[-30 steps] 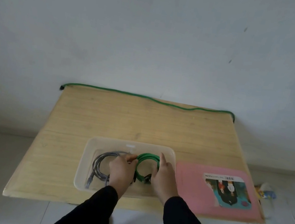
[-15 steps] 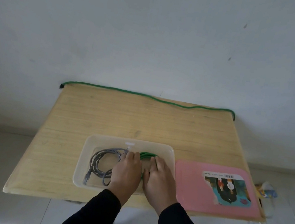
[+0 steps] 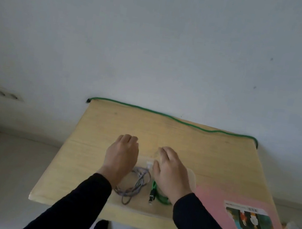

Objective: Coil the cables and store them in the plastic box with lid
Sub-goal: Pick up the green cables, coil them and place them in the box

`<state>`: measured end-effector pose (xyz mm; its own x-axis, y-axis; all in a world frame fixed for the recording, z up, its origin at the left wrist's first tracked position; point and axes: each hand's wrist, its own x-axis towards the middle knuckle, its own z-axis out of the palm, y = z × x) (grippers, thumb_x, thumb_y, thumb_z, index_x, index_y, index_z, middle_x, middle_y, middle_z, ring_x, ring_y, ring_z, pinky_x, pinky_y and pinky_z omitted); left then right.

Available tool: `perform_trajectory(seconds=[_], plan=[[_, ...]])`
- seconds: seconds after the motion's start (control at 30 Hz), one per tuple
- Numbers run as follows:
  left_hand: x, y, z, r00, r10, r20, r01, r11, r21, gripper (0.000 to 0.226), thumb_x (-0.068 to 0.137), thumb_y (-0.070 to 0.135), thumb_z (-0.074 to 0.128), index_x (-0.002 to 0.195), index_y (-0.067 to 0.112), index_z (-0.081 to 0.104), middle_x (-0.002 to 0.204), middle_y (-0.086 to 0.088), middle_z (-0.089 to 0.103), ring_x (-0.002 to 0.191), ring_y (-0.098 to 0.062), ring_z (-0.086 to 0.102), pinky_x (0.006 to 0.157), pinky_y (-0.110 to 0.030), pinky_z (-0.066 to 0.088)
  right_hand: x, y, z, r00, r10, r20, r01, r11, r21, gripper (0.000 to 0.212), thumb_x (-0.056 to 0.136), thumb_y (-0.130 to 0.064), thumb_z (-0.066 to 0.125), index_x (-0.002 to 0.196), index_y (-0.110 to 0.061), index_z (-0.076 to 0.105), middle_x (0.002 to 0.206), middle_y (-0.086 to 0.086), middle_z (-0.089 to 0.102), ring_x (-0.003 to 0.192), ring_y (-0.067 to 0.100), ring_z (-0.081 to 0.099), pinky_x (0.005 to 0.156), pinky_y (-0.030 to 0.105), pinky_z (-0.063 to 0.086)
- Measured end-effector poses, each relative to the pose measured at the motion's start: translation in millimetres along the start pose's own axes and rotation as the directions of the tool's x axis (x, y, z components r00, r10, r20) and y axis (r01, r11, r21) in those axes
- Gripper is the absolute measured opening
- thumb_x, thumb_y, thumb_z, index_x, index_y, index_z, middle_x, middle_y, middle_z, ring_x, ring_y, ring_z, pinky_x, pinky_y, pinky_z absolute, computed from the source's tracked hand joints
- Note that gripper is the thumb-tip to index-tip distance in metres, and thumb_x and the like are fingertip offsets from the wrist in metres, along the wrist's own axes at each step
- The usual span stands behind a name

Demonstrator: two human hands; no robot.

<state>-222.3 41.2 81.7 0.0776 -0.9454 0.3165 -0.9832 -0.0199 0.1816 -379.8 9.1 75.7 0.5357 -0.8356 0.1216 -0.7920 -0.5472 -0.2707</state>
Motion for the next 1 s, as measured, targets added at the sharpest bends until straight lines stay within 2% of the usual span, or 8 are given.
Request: perform_trajectory(seconds=[0.07,0.17,0.3,0.4,0.67,0.73,0.83,1.0], plan=[[14,-34,-9,0.997,-0.079,-0.015,0.079,0.997,0.009,0.014,0.063,0.002,0.08,0.072,0.004,0.07,0.068,-0.009,0.068,0.061,-0.025,0.065,0.046,-0.023,0.048,30,-11,-1,0.999,-0.038,0.023,0.038,0.999,0.001,0.045,0.095,-0.024,0.041,0.136,-0.005,0.039,0.14,0.008,0.043,0.13,0.019,0.039,0.105,0.027,0.035],[35,-95,-5,0.985,-0.172,-0.005,0.171,0.985,-0.014,0.015,0.069,-0.002,0.075,0.082,-0.002,0.068,0.073,-0.015,0.068,0.068,-0.034,0.066,0.05,-0.03,0.052,80,-29,5,0.997,-0.064,0.044,0.063,0.998,0.003,0.046,0.097,-0.025,0.036,0.139,-0.007,0.033,0.146,0.006,0.036,0.134,0.017,0.032,0.108,0.027,0.03],[65,-174,13,0.966,-0.259,0.014,0.259,0.962,-0.091,0.023,0.086,0.005,0.059,0.108,-0.001,0.063,0.102,-0.018,0.066,0.099,-0.035,0.06,0.072,-0.039,0.052,150,-55,32,0.995,-0.055,0.087,0.053,0.998,0.018,0.046,0.097,-0.021,0.036,0.14,-0.006,0.031,0.147,0.006,0.034,0.135,0.017,0.03,0.108,0.027,0.028],[85,-211,34,0.967,-0.254,0.027,0.255,0.954,-0.156,0.029,0.089,0.008,0.055,0.117,0.002,0.058,0.115,-0.017,0.063,0.111,-0.034,0.055,0.082,-0.042,0.049,189,-65,57,0.993,-0.048,0.112,0.047,0.999,0.018,0.045,0.097,-0.02,0.036,0.141,-0.007,0.03,0.147,0.005,0.034,0.135,0.016,0.031,0.107,0.027,0.03],[136,-285,104,0.972,-0.218,0.09,0.235,0.928,-0.29,0.037,0.085,-0.001,0.055,0.121,0.002,0.057,0.119,-0.016,0.062,0.113,-0.032,0.055,0.084,-0.04,0.05,280,-75,137,0.99,-0.029,0.135,0.026,0.999,0.031,0.046,0.097,-0.016,0.04,0.141,-0.008,0.031,0.147,0.004,0.035,0.136,0.015,0.029,0.109,0.023,0.024],[143,-291,115,0.968,-0.227,0.104,0.249,0.919,-0.307,0.036,0.088,0.001,0.052,0.123,0.003,0.056,0.122,-0.016,0.06,0.116,-0.031,0.052,0.09,-0.04,0.046,290,-74,150,0.991,-0.034,0.129,0.033,0.999,0.008,0.044,0.094,-0.012,0.045,0.137,-0.005,0.038,0.141,0.008,0.043,0.132,0.021,0.038,0.107,0.025,0.029],[150,-299,129,0.966,-0.231,0.114,0.256,0.912,-0.32,0.03,0.088,0.004,0.054,0.117,0.004,0.06,0.117,-0.015,0.063,0.113,-0.032,0.053,0.091,-0.039,0.045,299,-70,169,0.995,-0.082,0.053,0.084,0.996,-0.031,0.04,0.078,-0.003,0.065,0.117,0.001,0.058,0.112,0.015,0.064,0.104,0.031,0.061,0.091,0.034,0.048],[153,-303,133,0.962,-0.255,0.101,0.274,0.889,-0.366,0.029,0.088,0.005,0.053,0.114,0.01,0.062,0.112,-0.011,0.063,0.106,-0.028,0.056,0.082,-0.035,0.047,305,-65,178,0.999,-0.051,-0.012,0.05,0.996,-0.073,0.028,0.078,-0.009,0.067,0.106,-0.006,0.064,0.097,0.01,0.068,0.094,0.032,0.06,0.077,0.041,0.051]])
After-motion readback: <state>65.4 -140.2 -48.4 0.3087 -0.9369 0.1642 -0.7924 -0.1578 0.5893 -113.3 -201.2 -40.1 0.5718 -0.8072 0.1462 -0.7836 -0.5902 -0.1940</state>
